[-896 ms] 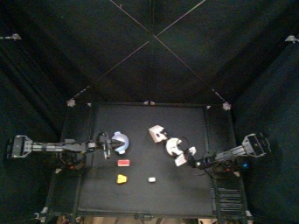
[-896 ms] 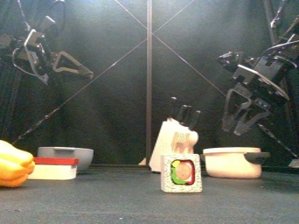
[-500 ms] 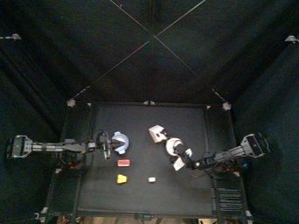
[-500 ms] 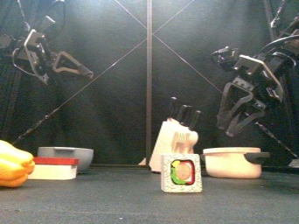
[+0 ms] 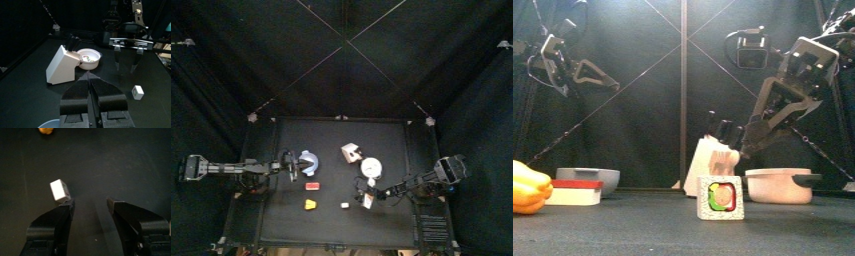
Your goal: Grab sushi piece from table
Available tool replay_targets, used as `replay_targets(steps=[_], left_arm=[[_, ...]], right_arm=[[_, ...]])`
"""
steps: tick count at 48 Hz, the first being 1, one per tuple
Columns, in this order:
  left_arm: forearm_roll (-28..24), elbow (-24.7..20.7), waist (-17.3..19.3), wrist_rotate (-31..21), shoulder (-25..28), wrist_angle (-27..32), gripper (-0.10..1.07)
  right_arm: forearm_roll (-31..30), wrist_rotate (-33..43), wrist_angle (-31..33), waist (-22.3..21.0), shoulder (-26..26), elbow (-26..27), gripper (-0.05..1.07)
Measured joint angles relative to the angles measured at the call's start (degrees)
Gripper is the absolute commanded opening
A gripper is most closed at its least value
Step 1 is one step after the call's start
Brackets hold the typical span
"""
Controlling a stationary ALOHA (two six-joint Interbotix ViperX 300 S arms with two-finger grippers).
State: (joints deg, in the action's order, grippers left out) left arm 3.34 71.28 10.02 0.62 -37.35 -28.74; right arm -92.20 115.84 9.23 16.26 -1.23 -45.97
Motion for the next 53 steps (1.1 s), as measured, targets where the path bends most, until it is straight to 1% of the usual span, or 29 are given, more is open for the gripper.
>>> replay_targets(steps=[15, 25, 39, 48, 53], left_arm=[[0.0, 0.0, 0.09, 0.0, 0.09, 0.09, 0.35], [0.0, 0.0, 0.09, 0.0, 0.09, 0.09, 0.35], [0.0, 0.0, 0.09, 0.0, 0.0, 0.0, 0.35], [0.0, 0.0, 0.09, 0.0, 0.09, 0.0, 0.35], [0.0, 0.0, 0.0, 0.0, 0.0, 0.0, 0.35]], right_arm=[[-2.9, -0.09, -5.54, -0.35, 4.66, 4.31, 0.87], [-4.92, 0.0, -6.42, -0.44, 7.29, 6.68, 0.87], [-5.36, 0.0, -8.17, -0.97, 10.28, 8.35, 0.87], [-5.45, -0.09, -8.53, -1.67, 10.99, 8.61, 0.82], [-5.45, -0.09, -8.61, -1.93, 11.16, 8.61, 0.77]])
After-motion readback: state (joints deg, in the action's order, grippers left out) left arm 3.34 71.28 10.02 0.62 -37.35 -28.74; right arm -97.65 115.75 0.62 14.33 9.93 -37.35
